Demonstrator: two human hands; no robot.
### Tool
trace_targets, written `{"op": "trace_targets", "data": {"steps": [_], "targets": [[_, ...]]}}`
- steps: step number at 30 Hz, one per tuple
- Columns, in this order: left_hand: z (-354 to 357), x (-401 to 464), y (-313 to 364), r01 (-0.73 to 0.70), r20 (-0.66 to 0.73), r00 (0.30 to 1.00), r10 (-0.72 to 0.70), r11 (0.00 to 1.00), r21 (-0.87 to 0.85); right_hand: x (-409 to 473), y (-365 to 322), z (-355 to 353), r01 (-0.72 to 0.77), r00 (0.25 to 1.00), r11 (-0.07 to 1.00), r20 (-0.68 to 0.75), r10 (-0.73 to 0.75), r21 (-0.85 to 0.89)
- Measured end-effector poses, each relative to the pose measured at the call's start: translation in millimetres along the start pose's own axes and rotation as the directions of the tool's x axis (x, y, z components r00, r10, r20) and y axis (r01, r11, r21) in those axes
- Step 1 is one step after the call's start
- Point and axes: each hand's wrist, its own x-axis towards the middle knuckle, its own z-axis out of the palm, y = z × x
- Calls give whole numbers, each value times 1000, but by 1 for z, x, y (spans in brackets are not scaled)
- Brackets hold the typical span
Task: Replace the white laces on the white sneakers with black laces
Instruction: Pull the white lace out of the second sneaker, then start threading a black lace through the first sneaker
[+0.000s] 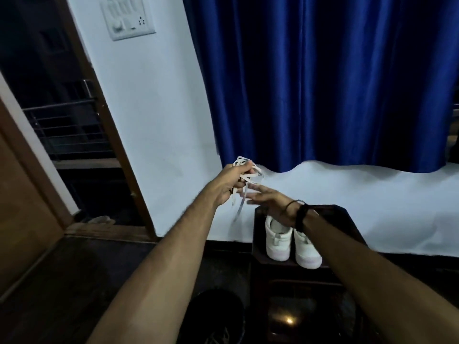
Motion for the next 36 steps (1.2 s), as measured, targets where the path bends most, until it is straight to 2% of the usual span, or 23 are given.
{"op": "trace_targets", "data": {"steps": [4,6,10,14,17,19,21,25,27,31,34,36], "targets": [[-8,0,-10,17,26,999,-19,998,63,4,40,20,-101,991,980,65,113,-170],[-13,0,-14,25,3,1000,-26,991,132,9,55,27,-109,994,980,-19,107,-168],[-28,8,-48,24,-23,1000,-17,932,362,23,56,31,-142,948,990,-285,142,19],[-38,10,-114,90,50,987,-156,772,629,35,62,41,-175,947,983,-264,182,49],[-43,9,-167,127,38,975,-219,690,712,48,95,55,-277,937,953,-253,240,-120],[-51,3,-200,180,-19,972,-234,691,701,61,122,64,-328,937,871,-246,249,-366],[-59,-7,-229,243,-73,963,-260,715,656,70,146,74,-317,948,746,-197,249,-585],[-73,-18,-291,348,-96,921,-376,690,635,82,196,96,-323,919,549,-118,376,-771],[-80,-18,-324,405,-86,888,-451,680,612,89,226,102,-346,888,474,-120,444,-810],[-84,-23,-363,501,-85,795,-601,572,649,99,279,121,-355,847,434,-89,524,-828],[-89,-28,-391,645,-213,700,-682,476,598,99,306,136,-311,827,411,-31,562,-857],[-96,-29,-404,664,-279,704,-653,467,584,99,319,141,-285,820,398,-7,572,-872]]}}
